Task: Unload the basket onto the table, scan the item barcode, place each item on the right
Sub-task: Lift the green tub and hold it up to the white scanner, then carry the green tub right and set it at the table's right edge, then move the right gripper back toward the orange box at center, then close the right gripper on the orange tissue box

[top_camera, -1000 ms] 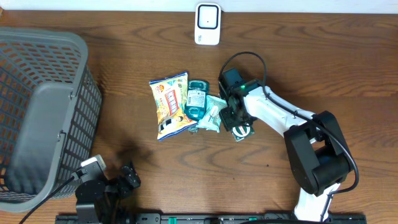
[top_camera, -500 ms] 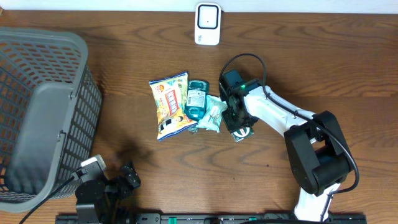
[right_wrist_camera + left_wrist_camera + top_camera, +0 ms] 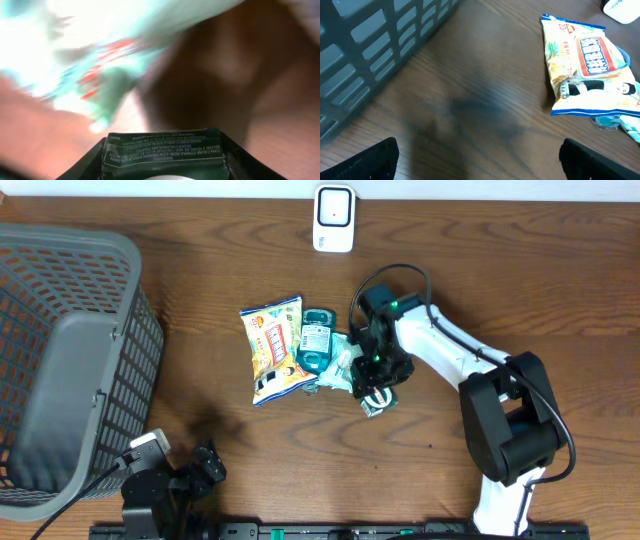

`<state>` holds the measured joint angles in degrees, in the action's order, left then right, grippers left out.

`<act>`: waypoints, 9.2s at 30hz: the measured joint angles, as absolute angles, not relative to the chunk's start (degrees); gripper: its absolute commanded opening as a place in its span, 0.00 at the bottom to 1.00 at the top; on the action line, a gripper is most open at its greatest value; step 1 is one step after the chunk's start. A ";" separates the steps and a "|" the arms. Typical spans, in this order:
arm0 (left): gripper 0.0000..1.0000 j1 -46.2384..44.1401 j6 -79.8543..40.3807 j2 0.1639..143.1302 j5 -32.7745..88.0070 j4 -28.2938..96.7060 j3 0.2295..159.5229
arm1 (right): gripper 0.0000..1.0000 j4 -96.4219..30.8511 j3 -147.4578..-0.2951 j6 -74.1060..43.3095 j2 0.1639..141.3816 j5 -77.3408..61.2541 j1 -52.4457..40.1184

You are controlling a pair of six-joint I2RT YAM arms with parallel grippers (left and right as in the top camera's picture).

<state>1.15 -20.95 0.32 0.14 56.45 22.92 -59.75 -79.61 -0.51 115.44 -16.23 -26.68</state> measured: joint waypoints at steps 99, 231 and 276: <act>0.98 1.15 -20.93 0.32 0.14 56.47 22.92 | 0.39 9.37 -120.55 50.83 143.22 29.65 -30.79; 0.98 1.15 -20.93 0.32 0.14 56.47 22.92 | 0.02 -43.83 -80.27 -21.67 116.90 15.68 -30.24; 0.98 1.15 -20.93 0.32 0.14 56.47 22.92 | 0.05 -36.77 -60.80 -50.72 104.99 18.72 -19.25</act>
